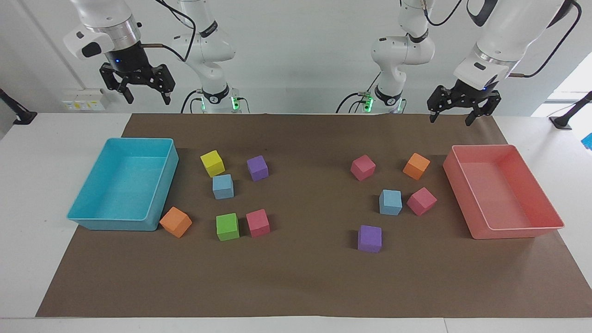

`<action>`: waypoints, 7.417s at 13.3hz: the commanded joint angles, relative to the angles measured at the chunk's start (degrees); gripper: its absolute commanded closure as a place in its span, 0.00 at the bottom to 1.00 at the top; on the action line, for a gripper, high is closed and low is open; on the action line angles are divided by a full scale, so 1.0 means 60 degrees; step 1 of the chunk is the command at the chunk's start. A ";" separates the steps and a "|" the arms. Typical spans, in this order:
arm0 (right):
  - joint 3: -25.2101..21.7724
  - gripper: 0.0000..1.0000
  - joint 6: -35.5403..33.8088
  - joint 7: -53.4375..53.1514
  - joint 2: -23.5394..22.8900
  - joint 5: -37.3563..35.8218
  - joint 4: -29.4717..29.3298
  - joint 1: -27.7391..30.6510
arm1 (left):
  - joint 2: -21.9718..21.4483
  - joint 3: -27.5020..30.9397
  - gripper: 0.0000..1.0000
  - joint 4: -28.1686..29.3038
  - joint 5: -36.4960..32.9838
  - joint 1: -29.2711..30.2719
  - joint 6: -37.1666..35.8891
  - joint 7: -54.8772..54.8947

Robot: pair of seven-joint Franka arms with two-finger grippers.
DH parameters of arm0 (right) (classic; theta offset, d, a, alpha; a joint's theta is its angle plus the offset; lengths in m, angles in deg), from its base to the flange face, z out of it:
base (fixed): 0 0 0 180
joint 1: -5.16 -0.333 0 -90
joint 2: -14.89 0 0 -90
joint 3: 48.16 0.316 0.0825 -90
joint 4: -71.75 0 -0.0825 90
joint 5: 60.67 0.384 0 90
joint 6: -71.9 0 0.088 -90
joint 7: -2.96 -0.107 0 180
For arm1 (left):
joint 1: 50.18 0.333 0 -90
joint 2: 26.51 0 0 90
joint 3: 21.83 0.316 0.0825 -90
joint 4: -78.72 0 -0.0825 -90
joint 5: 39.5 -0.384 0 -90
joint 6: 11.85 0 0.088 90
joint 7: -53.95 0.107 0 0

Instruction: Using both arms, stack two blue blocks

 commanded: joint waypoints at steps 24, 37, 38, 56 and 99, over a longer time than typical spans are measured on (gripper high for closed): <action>0.0769 0.00 0.5576 0.1910 -0.1007 0.0491 0.4576 -0.0725 | -0.0199 -0.0099 0.00 0.0273 0.0105 0.0202 0.0299 0.0147; 0.0769 0.00 0.8508 0.3421 -0.2589 0.1472 0.6087 -0.0798 | -0.0199 -0.0099 0.00 0.0317 0.0105 0.0115 0.0490 0.0161; 0.0769 0.00 0.8539 0.3435 -0.2648 0.1472 0.6146 -0.0871 | -0.0199 -0.0099 0.00 0.0317 0.0105 0.0115 0.0490 0.0161; 0.0755 1.00 0.5524 0.1111 -0.2604 0.1312 0.3410 -0.0914 | -0.0213 -0.0099 0.00 0.0317 0.0105 0.0085 0.0490 0.0176; 0.0799 0.00 0.6459 -0.2335 -0.6795 0.0493 -0.0372 -0.5003 | -0.0169 -0.0187 0.00 0.0725 0.0120 -0.0207 0.1117 0.0030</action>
